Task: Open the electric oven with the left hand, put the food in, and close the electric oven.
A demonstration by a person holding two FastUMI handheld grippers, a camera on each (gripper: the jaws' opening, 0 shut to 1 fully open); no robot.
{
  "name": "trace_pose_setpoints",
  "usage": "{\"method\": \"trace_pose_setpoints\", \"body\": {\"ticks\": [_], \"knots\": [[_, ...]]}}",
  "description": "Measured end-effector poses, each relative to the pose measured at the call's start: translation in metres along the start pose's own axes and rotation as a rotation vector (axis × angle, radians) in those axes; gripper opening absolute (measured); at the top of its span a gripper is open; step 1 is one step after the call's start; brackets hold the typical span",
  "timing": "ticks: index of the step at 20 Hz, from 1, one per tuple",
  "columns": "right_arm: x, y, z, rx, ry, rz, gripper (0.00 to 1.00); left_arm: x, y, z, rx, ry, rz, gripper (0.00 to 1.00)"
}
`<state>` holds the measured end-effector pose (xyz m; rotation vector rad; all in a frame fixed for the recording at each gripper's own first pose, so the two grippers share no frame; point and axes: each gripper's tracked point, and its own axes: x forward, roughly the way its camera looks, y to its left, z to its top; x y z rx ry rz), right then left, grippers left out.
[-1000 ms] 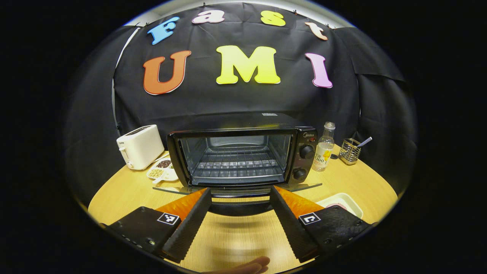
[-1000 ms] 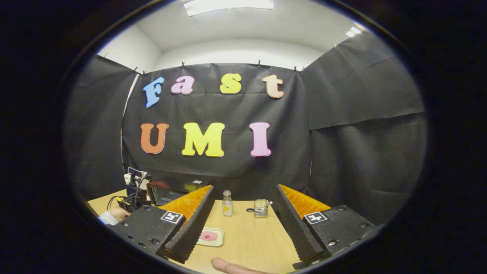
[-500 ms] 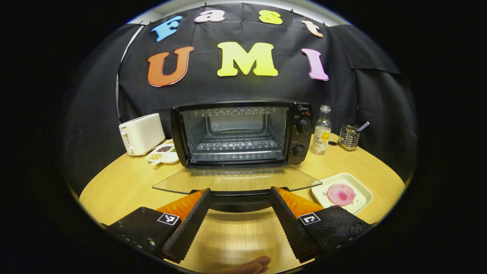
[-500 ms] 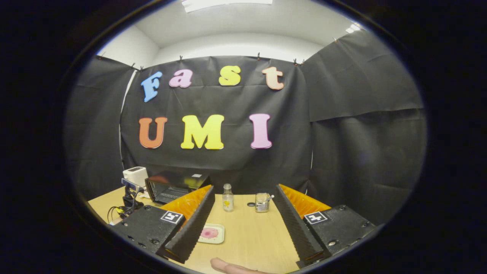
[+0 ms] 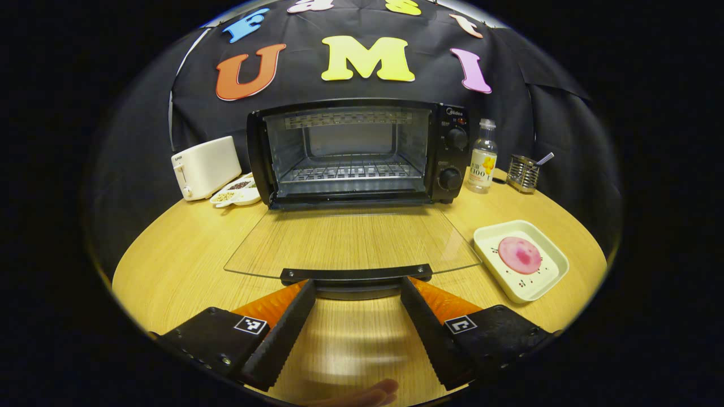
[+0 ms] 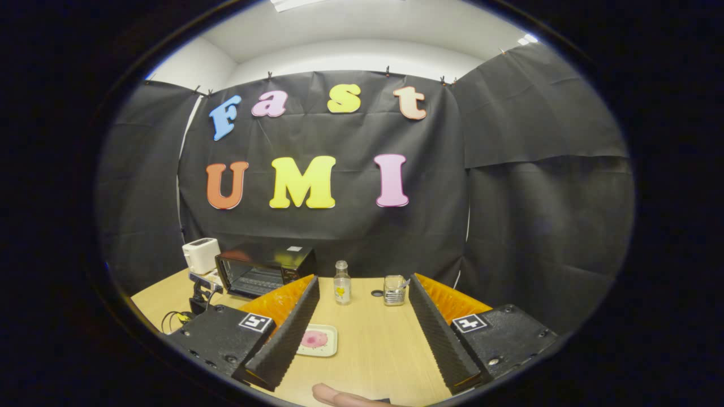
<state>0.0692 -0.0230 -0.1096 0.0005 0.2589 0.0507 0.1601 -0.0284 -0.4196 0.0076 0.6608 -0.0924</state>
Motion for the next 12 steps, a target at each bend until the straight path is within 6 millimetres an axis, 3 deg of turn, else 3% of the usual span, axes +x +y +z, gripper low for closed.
{"method": "trace_pose_setpoints", "body": {"ticks": [1,2,3,6,7,8,12], "knots": [[0.003,0.002,-0.002,-0.001,0.012,-0.001,1.00,0.004,-0.002,-0.008,-0.010,0.039,-0.001,0.88],[0.007,0.003,-0.006,-0.004,0.022,0.001,1.00,-0.002,-0.006,-0.005,-0.002,0.013,-0.003,0.89],[0.010,0.005,-0.009,-0.009,0.030,0.000,1.00,-0.002,-0.006,-0.005,0.004,0.013,-0.002,1.00],[0.028,0.006,-0.022,-0.036,0.067,-0.011,1.00,-0.005,-0.005,0.002,-0.008,-0.032,0.002,0.99],[0.035,0.006,-0.027,-0.045,0.088,-0.016,1.00,-0.008,-0.005,0.005,-0.003,-0.060,0.013,0.90],[0.044,0.006,-0.034,-0.052,0.111,-0.019,1.00,-0.011,0.001,0.008,0.010,-0.078,0.039,0.98],[0.085,0.009,-0.070,-0.093,0.237,-0.019,1.00,-0.031,0.010,0.018,0.003,-0.118,0.071,0.96]]}}
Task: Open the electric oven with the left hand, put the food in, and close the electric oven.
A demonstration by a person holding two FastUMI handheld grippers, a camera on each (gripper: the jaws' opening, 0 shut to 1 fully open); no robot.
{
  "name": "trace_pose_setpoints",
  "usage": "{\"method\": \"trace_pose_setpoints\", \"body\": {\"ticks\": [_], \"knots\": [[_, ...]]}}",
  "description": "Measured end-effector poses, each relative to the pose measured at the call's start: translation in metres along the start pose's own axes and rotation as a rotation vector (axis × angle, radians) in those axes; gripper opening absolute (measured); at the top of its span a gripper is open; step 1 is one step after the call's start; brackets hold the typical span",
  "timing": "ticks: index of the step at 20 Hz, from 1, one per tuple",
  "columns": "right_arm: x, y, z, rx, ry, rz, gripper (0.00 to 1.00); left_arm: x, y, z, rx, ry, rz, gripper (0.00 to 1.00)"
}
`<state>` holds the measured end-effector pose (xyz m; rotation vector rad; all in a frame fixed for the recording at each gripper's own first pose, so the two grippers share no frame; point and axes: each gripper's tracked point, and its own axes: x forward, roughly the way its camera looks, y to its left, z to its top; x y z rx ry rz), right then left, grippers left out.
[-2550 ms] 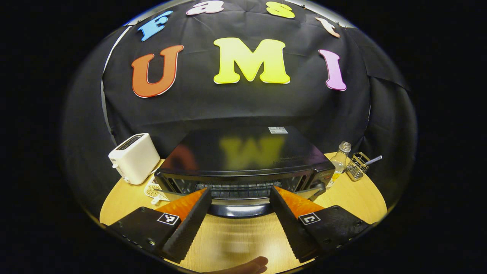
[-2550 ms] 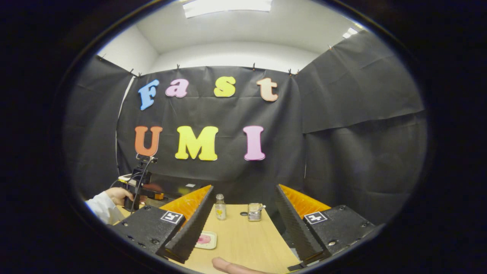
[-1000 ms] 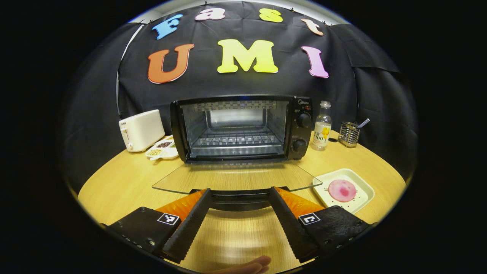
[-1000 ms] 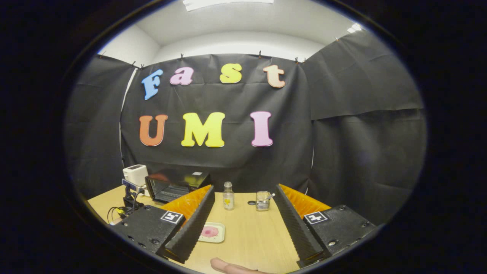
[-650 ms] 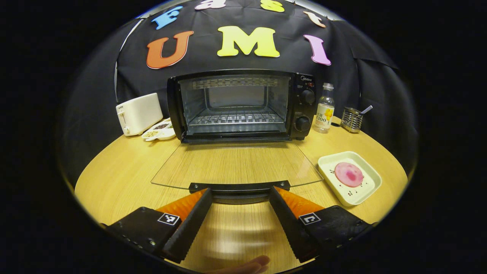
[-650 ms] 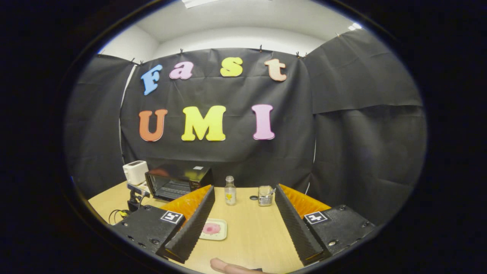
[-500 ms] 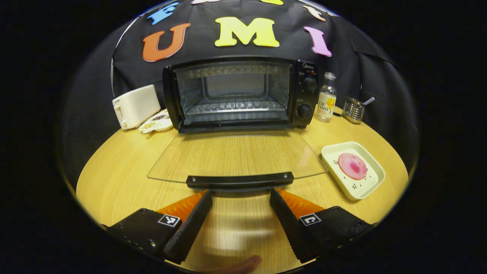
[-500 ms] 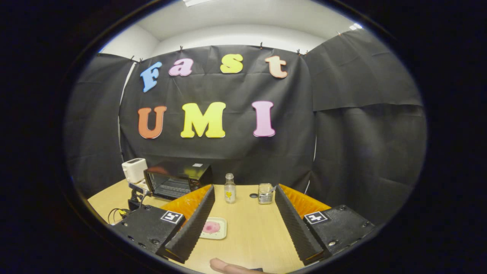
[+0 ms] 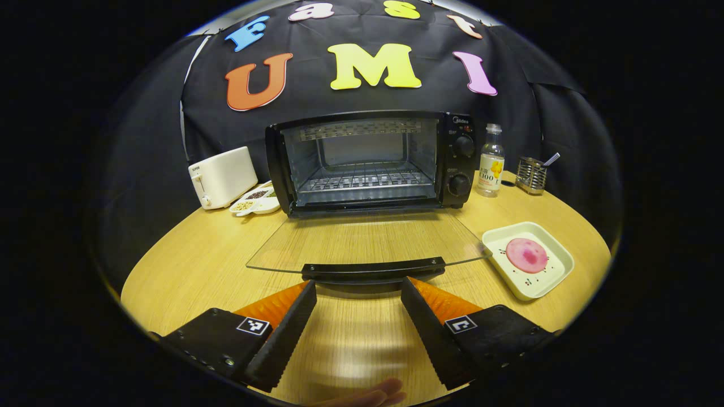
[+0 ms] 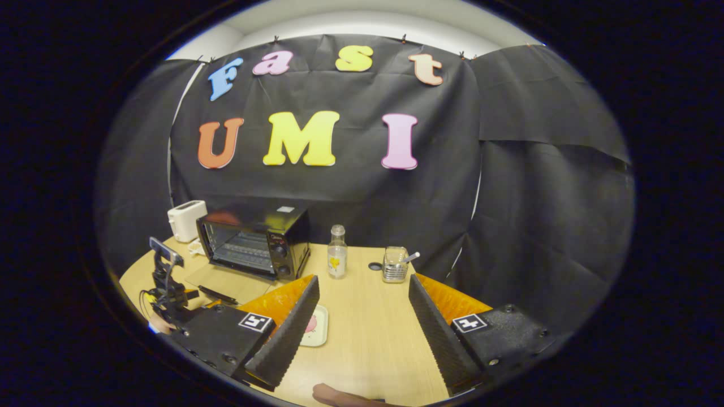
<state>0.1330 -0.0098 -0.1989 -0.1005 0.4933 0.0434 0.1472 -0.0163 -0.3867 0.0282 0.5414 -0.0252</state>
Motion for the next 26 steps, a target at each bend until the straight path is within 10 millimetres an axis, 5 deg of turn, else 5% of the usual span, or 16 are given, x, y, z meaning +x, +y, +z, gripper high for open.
{"method": "trace_pose_setpoints", "body": {"ticks": [6,14,18,19,24,26], "knots": [[0.066,0.020,-0.048,-0.029,0.218,0.057,1.00,-0.056,0.009,0.052,-0.035,-0.149,-0.002,0.96],[0.127,0.053,-0.123,0.010,0.553,0.182,0.99,-0.161,0.019,0.141,-0.082,-0.401,-0.010,0.96],[0.149,0.060,-0.160,0.041,0.696,0.210,0.89,-0.207,0.033,0.179,-0.032,-0.514,0.038,0.96],[0.154,0.062,-0.167,0.057,0.732,0.215,0.79,-0.217,0.036,0.188,-0.018,-0.545,0.058,0.96],[0.165,0.085,-0.194,0.098,0.830,0.294,0.65,-0.239,0.025,0.197,-0.049,-0.574,0.052,0.96],[0.160,0.097,-0.202,0.092,0.891,0.376,0.43,-0.243,0.025,0.200,-0.058,-0.579,0.037,0.96]]}}
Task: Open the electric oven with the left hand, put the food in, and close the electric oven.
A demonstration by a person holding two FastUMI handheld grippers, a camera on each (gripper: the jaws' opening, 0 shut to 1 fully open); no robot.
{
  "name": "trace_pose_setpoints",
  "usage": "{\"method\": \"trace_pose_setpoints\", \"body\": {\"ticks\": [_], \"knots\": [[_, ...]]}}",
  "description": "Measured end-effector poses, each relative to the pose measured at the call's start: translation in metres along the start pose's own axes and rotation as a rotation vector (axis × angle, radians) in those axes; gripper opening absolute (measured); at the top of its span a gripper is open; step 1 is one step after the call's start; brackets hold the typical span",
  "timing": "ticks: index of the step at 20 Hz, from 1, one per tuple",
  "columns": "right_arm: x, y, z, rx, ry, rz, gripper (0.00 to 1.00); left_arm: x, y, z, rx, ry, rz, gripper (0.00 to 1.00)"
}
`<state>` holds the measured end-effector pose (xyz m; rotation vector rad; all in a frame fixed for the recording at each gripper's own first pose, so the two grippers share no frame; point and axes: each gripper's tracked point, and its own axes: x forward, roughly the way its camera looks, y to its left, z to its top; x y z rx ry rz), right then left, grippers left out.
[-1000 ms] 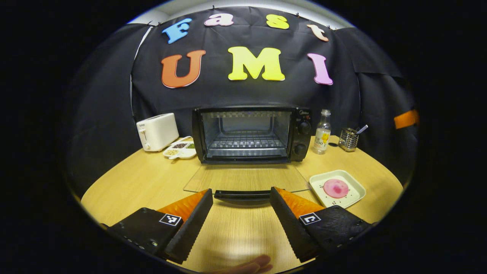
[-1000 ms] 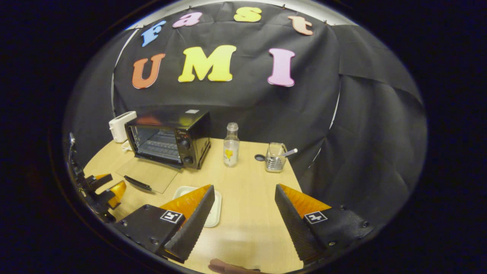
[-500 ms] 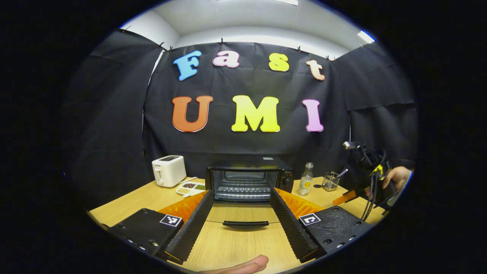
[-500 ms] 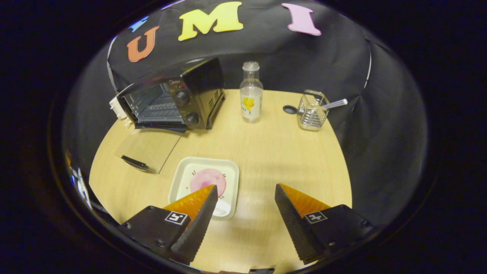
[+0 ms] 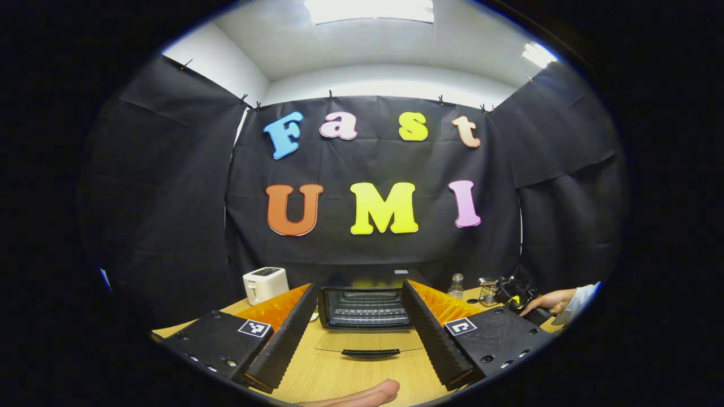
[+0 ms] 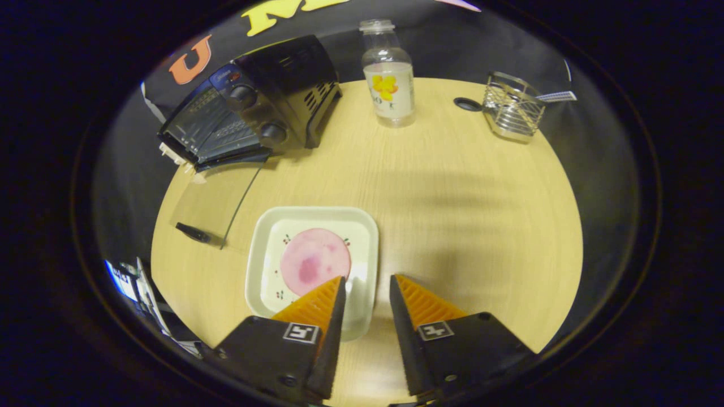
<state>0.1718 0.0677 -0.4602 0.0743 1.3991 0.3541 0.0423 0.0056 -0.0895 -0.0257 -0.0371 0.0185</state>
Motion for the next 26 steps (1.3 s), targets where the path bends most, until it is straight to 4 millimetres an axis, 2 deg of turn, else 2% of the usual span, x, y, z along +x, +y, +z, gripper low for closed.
{"method": "trace_pose_setpoints", "body": {"ticks": [1,2,3,4,6,7,12,15,19,22,23,24,26], "knots": [[0.005,0.006,-0.007,0.010,0.060,0.046,0.25,-0.001,0.005,0.001,0.002,0.003,0.011,0.96],[0.009,0.005,-0.004,0.030,0.063,0.068,0.17,-0.003,0.009,0.001,0.002,0.005,0.022,0.96],[0.006,0.008,0.003,0.067,0.073,0.103,0.02,-0.005,0.013,0.001,0.000,0.008,0.032,0.96],[0.013,0.007,-0.001,0.106,0.088,0.144,0.02,-0.006,0.016,0.001,-0.005,0.013,0.040,0.96],[0.010,0.008,0.000,0.163,0.102,0.215,0.04,-0.009,0.022,0.004,-0.022,0.016,0.054,0.96],[0.010,0.008,0.000,0.193,0.101,0.251,0.01,-0.010,0.023,0.006,-0.031,0.018,0.051,0.96],[0.005,0.003,-0.007,0.296,0.076,0.348,0.01,-0.024,0.034,0.022,-0.025,-0.010,0.092,0.97],[-0.005,-0.006,-0.015,0.347,0.051,0.370,0.01,-0.031,0.026,0.018,0.003,0.008,0.069,0.96],[-0.030,-0.027,-0.026,0.397,0.008,0.341,0.01,-0.038,0.022,0.013,0.018,0.028,0.048,0.96],[-0.058,-0.026,-0.028,0.399,-0.030,0.352,0.04,-0.040,0.025,0.011,0.031,0.025,0.046,0.96],[-0.066,-0.024,-0.025,0.394,-0.046,0.351,0.01,-0.041,0.028,0.011,0.037,0.021,0.052,0.97],[-0.075,-0.023,-0.022,0.391,-0.060,0.345,0.04,-0.042,0.032,0.008,0.041,0.024,0.059,0.96],[-0.090,-0.016,-0.019,0.357,-0.086,0.332,0.00,-0.045,0.038,0.004,0.042,0.031,0.065,0.96]]}}
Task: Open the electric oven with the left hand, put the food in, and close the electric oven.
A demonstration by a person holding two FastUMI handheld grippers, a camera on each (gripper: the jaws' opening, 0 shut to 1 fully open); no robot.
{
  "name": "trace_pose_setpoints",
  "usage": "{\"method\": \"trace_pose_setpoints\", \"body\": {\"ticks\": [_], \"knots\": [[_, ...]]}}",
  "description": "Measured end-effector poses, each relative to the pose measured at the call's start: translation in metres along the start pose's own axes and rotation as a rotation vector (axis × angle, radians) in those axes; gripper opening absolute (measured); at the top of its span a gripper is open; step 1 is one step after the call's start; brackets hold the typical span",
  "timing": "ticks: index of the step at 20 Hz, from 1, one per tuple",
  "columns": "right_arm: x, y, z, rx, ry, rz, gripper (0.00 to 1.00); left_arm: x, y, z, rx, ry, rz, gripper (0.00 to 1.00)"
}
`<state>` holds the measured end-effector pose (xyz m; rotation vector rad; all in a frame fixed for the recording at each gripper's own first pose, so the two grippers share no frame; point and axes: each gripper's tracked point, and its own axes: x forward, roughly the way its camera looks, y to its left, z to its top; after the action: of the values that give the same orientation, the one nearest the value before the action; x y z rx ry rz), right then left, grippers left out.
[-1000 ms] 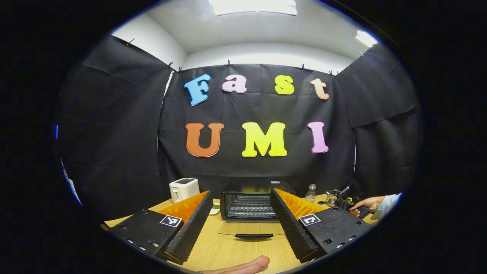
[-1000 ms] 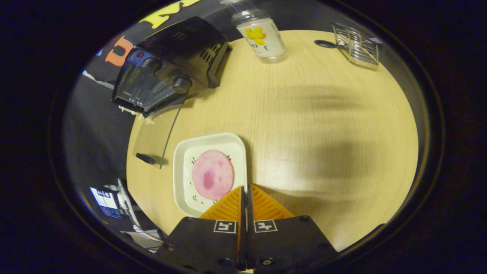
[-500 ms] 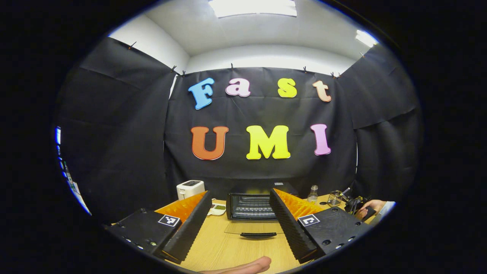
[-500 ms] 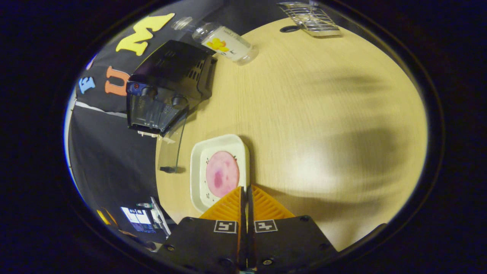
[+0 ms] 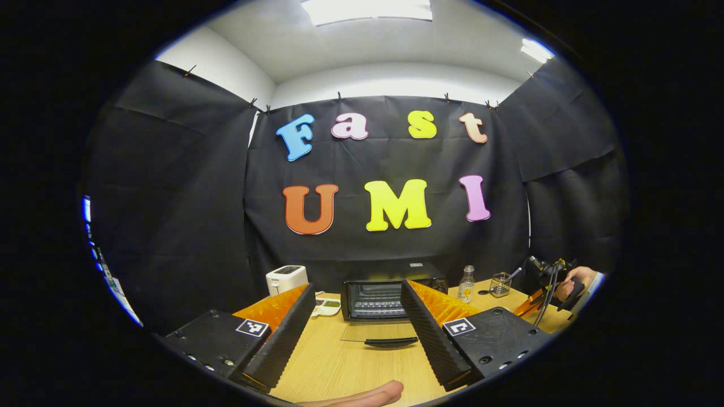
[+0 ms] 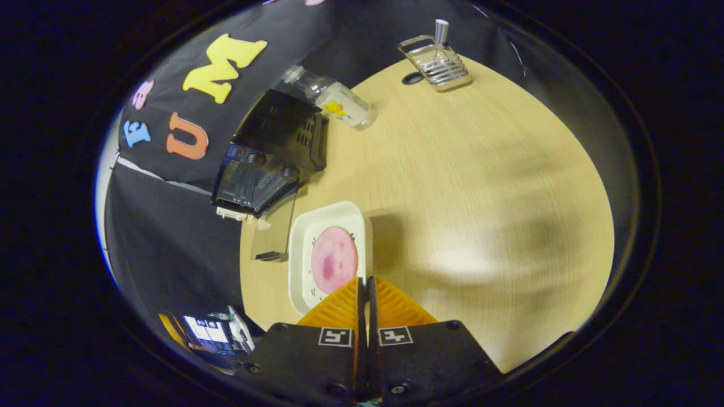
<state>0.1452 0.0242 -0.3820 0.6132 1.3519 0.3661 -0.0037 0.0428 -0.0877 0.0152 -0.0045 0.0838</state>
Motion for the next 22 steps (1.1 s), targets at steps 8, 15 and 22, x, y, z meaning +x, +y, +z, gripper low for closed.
{"method": "trace_pose_setpoints", "body": {"ticks": [8,15,22], "knots": [[0.002,0.091,-0.010,-0.109,0.002,0.051,0.01,-0.009,0.029,-0.008,0.004,0.002,0.032,0.96],[0.054,0.155,-0.002,-0.098,-0.031,0.040,0.04,-0.007,0.052,-0.016,-0.004,0.000,0.046,0.96],[0.125,0.198,0.015,0.006,-0.077,0.026,0.01,0.006,0.075,-0.032,0.000,0.021,0.061,0.96]]}}
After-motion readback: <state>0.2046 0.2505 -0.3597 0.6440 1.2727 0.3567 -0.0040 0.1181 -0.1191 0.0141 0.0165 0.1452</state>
